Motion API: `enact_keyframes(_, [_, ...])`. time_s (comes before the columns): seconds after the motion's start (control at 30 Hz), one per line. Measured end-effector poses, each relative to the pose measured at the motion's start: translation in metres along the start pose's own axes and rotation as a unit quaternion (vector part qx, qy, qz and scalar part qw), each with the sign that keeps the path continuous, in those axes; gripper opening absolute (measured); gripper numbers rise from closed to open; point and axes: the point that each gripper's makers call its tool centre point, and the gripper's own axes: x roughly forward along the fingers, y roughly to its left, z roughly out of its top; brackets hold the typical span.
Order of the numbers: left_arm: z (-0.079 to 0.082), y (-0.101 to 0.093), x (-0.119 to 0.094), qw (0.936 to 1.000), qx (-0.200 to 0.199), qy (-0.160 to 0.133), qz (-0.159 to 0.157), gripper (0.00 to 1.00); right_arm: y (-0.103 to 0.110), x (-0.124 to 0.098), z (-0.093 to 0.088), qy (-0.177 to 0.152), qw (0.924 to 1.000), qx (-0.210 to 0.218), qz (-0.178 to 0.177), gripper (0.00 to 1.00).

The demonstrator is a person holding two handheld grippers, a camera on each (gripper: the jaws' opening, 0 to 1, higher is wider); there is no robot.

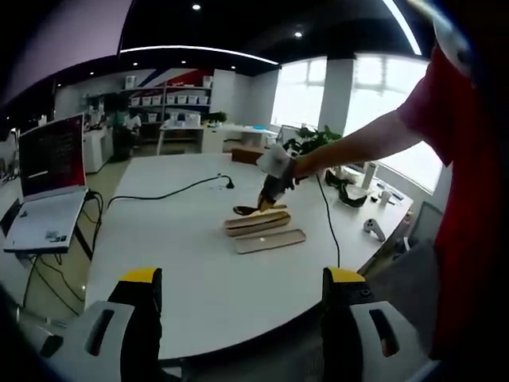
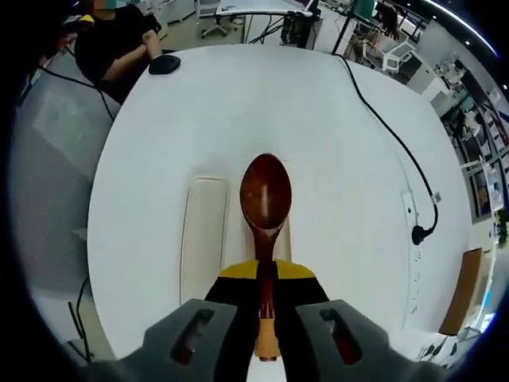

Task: Arrange the utensils inside the cutlery case until each visible utensil rests in its matching compartment.

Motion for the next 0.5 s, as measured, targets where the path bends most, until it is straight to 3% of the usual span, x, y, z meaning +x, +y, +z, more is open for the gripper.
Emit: enact_keyframes(0.5, [-0.003, -0.005, 0.004, 1.0, -0.008, 0.004, -0.004, 0.86, -0.001, 0.018, 0.0, 0.013, 0.9998, -0.002, 0.016, 0.01])
